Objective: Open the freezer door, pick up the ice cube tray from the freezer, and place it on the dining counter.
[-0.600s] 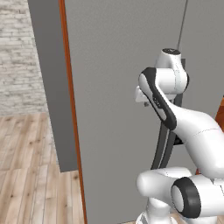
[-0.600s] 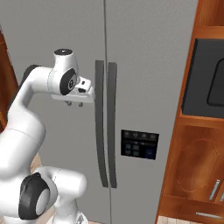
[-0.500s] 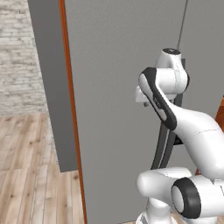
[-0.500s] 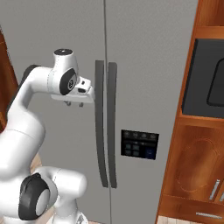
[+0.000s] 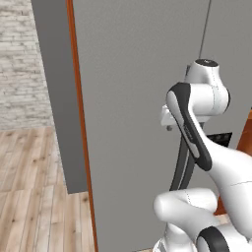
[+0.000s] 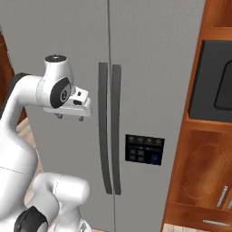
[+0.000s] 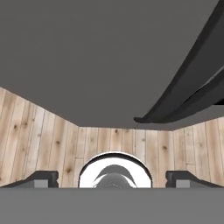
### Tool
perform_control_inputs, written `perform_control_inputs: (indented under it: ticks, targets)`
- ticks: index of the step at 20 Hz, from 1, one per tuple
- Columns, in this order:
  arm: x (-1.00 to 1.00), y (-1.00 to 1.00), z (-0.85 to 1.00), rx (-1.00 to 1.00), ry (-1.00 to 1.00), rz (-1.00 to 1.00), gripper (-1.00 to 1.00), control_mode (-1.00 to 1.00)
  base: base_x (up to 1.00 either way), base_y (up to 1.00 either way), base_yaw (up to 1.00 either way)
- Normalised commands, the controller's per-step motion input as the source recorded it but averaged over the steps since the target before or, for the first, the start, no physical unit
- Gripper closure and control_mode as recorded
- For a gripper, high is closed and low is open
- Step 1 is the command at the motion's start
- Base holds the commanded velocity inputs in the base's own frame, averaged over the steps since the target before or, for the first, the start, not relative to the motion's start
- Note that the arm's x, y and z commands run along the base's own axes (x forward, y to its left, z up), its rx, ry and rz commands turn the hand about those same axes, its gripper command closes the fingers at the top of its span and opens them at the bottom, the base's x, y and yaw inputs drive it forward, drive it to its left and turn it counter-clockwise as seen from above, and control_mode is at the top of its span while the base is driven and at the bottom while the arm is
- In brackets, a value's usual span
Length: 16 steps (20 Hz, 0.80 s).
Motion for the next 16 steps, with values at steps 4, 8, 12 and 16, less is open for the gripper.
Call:
perform_control_inputs:
  ticks: [4,8,12,16]
  targets:
    - [-0.07,-0.09,0.00,0.00,0.00,-0.01,-1.00,-1.00,0.00,0.00,0.00]
    - [0.00,0.00,0.00,0.00,0.00,0.00,-1.00,1.00,0.00,0.00,0.00]
    - [0.00,0.00,0.00,0.00,0.00,0.00,-1.00,1.00,0.00,0.15,-0.02]
    - [0.00,0.00,0.00,0.00,0.00,0.00,-1.00,1.00,0.05,0.50,-0.01]
